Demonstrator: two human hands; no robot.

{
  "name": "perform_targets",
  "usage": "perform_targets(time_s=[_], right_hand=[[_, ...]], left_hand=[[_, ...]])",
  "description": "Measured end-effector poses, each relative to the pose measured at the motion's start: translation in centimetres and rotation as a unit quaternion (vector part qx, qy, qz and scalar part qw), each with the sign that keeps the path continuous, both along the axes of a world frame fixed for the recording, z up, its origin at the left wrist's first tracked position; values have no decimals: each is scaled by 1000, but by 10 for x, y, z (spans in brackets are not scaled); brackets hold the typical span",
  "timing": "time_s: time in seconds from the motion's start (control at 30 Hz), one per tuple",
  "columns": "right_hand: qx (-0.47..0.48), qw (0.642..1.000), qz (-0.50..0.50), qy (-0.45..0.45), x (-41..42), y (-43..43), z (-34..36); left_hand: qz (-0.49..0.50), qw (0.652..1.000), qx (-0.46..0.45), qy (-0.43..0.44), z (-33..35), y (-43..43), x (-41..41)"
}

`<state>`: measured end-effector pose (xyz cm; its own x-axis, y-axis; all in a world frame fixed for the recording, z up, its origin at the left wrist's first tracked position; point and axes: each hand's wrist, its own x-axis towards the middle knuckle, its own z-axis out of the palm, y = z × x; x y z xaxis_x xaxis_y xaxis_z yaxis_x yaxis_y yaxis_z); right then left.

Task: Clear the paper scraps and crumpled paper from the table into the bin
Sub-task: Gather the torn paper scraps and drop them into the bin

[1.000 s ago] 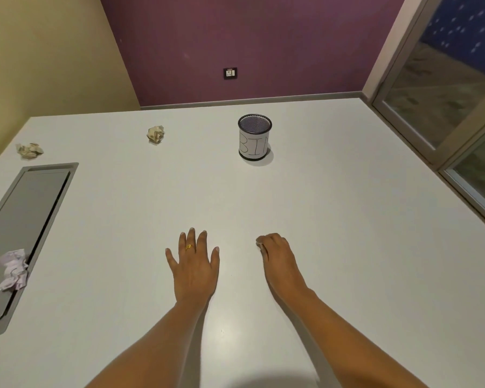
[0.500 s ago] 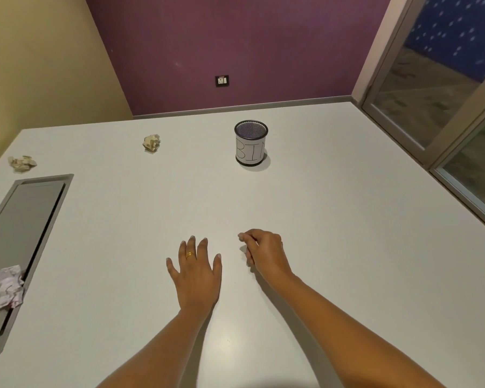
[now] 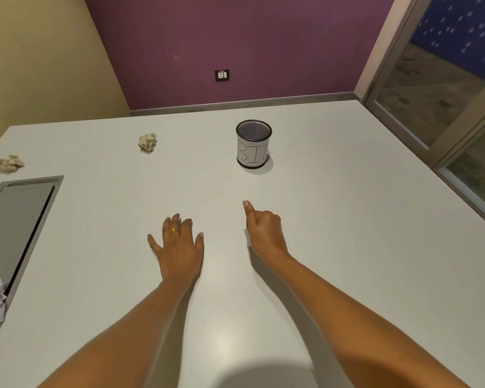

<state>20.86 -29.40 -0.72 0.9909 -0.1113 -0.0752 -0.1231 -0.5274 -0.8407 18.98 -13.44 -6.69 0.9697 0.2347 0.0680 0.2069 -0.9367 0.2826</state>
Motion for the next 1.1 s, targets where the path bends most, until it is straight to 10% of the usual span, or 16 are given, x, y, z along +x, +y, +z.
perform_targets(time_s=[1.1], right_hand=[[-89, 984, -36, -149, 174, -5, 41]], left_hand=[[64, 997, 21, 25, -14, 28, 28]])
